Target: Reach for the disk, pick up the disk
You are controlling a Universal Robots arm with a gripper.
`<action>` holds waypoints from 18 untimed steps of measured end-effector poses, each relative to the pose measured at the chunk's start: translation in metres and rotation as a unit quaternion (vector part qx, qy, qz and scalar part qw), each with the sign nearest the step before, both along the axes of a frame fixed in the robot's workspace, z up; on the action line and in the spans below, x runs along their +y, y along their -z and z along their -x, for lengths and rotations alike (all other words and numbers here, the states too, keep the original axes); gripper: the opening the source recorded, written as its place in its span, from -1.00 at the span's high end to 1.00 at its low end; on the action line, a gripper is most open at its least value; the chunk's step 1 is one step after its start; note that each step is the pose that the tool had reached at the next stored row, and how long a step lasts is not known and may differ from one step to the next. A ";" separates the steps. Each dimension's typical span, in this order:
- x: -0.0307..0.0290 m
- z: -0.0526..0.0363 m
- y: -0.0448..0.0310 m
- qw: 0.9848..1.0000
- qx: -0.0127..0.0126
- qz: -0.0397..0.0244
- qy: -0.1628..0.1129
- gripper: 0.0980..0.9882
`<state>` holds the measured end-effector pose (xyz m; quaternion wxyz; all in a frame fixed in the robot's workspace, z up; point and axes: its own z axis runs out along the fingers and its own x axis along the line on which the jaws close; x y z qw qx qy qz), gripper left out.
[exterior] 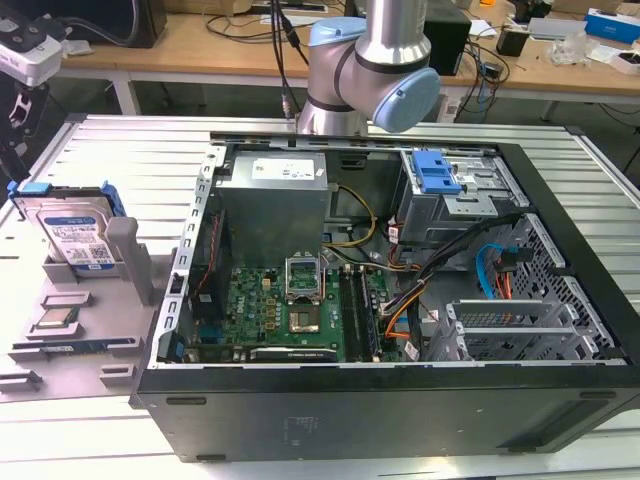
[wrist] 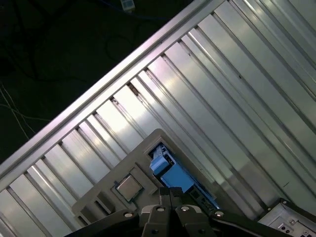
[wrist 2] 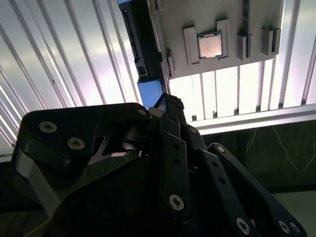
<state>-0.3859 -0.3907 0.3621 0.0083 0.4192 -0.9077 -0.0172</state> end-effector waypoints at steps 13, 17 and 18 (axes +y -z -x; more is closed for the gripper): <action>0.0000 0.0000 0.0000 0.999 0.000 0.000 -0.045 0.98; 0.0000 0.0000 0.0000 0.998 0.000 0.000 -0.059 0.98; 0.0000 0.0000 0.0000 0.998 0.000 0.000 -0.062 0.98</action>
